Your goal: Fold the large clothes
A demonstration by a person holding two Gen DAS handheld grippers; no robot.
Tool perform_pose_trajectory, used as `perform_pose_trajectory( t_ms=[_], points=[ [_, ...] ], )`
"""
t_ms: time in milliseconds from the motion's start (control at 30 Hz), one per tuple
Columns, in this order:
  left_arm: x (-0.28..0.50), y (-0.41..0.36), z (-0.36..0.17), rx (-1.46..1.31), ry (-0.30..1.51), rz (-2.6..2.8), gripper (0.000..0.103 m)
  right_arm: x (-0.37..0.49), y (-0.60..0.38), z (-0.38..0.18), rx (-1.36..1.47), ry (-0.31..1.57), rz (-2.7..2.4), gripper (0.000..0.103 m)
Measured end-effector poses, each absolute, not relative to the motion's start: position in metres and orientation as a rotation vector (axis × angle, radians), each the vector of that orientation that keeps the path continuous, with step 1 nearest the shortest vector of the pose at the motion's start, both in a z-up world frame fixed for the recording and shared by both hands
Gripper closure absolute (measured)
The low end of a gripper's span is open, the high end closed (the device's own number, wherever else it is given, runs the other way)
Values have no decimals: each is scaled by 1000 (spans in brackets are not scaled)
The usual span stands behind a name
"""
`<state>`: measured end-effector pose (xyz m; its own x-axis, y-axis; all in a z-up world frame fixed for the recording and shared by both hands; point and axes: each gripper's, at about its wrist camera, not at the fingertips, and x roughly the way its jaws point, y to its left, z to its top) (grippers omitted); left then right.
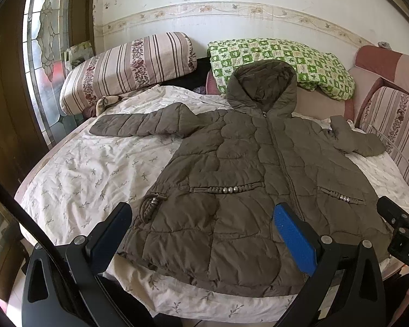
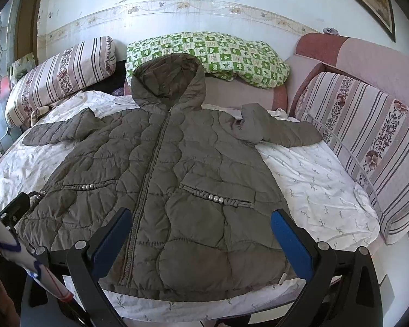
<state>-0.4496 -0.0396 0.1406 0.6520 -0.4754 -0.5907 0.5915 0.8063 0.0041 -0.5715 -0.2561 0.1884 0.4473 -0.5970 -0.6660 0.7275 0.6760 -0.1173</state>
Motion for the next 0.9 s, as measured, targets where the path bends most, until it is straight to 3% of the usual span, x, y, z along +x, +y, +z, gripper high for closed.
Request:
perform_pose_trajectory(
  t_ms=[900],
  points=[
    [-461, -27, 156, 203, 571, -604, 0, -576, -244, 195, 185, 724, -811, 0]
  ],
)
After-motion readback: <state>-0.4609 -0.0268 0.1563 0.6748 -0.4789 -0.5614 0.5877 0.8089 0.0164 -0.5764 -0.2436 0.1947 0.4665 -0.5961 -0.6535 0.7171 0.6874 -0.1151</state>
